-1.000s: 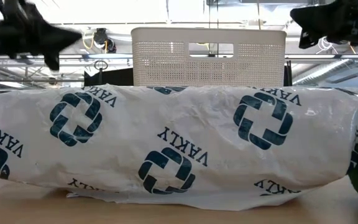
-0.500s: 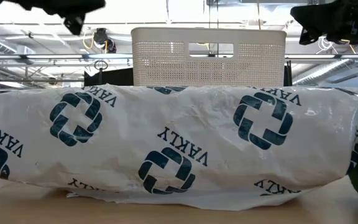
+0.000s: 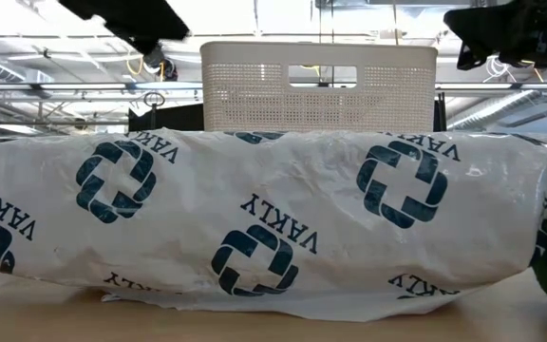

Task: Pick & place medical supplies in basket/bin
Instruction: Put the yellow pill bottle in the white basket

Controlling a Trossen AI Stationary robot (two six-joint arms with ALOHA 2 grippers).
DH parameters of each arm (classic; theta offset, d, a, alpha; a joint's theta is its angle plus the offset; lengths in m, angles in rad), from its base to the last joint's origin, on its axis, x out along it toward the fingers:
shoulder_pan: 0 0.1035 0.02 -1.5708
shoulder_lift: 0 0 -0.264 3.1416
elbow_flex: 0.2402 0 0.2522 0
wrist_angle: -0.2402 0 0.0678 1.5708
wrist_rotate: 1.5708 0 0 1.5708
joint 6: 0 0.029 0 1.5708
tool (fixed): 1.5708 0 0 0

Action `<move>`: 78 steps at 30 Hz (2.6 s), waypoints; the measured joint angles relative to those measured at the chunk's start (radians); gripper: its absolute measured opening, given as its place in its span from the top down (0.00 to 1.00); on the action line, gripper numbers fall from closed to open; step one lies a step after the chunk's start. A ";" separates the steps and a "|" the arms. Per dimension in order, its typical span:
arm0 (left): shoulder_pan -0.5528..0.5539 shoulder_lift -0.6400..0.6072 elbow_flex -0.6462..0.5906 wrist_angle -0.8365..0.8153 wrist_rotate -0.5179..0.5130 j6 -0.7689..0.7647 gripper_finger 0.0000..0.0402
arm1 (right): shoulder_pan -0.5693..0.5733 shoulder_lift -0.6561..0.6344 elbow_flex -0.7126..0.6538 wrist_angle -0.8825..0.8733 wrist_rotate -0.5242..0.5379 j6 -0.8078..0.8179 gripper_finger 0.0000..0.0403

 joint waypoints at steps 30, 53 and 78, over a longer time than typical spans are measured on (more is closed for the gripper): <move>0.146 0.443 0.156 0.001 0.220 -0.138 0.23 | 0.000 0.000 0.001 -0.007 0.000 -0.003 1.00; 0.172 0.417 0.150 0.009 0.321 0.049 0.62 | 0.000 0.000 0.001 -0.008 0.000 -0.033 1.00; 0.174 -0.018 0.152 0.034 0.357 0.344 0.60 | 0.000 0.002 0.001 -0.008 0.000 -0.030 1.00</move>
